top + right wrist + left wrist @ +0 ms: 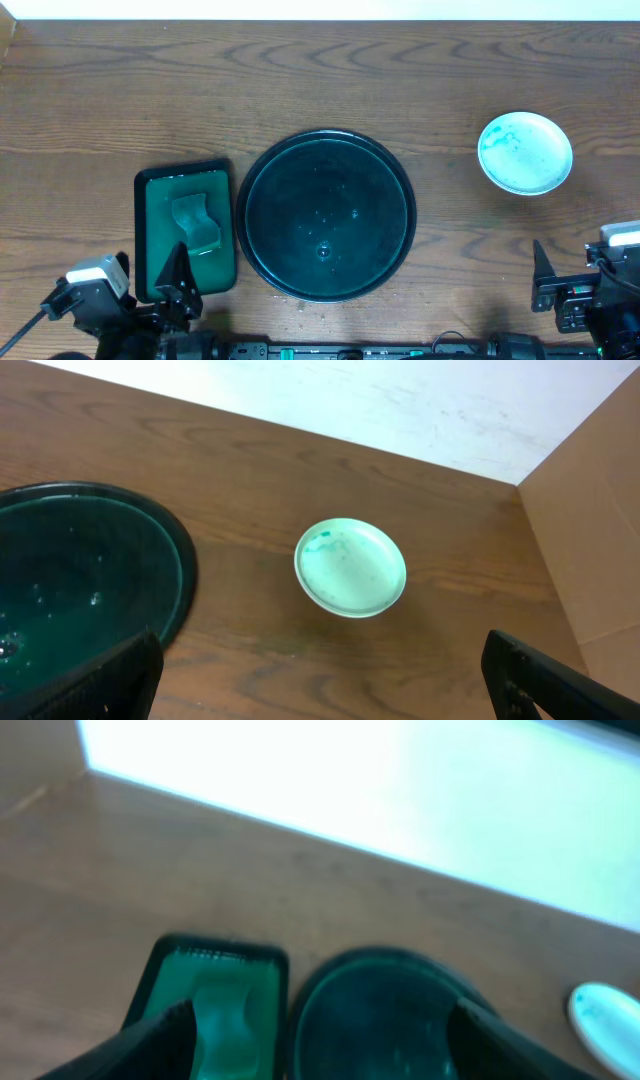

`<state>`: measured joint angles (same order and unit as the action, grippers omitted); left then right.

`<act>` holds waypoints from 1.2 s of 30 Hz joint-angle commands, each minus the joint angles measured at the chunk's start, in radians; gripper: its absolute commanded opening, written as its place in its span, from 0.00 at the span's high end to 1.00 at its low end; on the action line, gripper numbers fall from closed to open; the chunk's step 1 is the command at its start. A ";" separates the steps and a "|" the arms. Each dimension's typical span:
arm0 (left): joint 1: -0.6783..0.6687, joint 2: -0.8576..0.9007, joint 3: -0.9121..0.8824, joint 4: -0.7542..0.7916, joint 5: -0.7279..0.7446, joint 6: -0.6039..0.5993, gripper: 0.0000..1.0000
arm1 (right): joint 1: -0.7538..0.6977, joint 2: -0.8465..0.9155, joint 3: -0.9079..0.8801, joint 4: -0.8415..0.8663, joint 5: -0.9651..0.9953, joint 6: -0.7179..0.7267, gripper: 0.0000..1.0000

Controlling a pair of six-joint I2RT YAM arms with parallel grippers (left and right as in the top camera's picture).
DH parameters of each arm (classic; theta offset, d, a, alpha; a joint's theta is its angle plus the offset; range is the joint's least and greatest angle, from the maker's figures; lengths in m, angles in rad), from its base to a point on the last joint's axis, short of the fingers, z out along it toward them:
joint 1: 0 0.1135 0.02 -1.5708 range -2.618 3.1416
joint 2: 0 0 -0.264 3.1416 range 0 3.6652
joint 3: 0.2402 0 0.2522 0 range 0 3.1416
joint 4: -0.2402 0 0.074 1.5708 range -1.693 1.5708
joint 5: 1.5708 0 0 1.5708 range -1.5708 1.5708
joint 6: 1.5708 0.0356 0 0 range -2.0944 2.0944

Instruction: Clean dirty plates on tray and stack at the side

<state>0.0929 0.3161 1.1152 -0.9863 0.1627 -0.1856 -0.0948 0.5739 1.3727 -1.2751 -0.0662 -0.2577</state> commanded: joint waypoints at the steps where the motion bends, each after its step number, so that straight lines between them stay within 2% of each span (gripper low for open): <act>1: -0.024 -0.092 -0.114 0.112 0.010 0.005 0.20 | 0.012 0.006 0.000 -0.002 0.009 -0.001 0.01; 6: -0.025 -0.231 -0.364 0.386 0.013 -0.031 0.20 | 0.012 0.006 0.000 -0.002 0.009 -0.001 0.01; 10: -0.025 -0.316 -0.569 0.602 0.013 -0.111 0.20 | 0.012 0.006 0.000 -0.002 0.009 -0.001 0.01; 16: -0.027 -0.314 -0.775 0.869 0.013 -0.218 0.20 | 0.012 0.006 0.000 -0.002 0.009 -0.001 0.01; 22: -0.068 -0.314 -0.938 1.091 -0.023 -0.220 0.20 | 0.012 0.006 0.000 -0.002 0.009 -0.001 0.01; 33: -0.117 -0.314 -1.112 1.320 -0.083 -0.220 0.20 | 0.012 0.006 0.000 -0.002 0.009 -0.001 0.01; 36: -0.117 -0.314 -1.111 1.318 -0.101 -0.220 0.20 | 0.012 0.006 0.000 -0.002 0.009 -0.001 0.01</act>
<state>-0.0208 0.0101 0.0101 0.3191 0.0967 -0.3973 -0.0948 0.5751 1.3724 -1.2755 -0.0624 -0.2577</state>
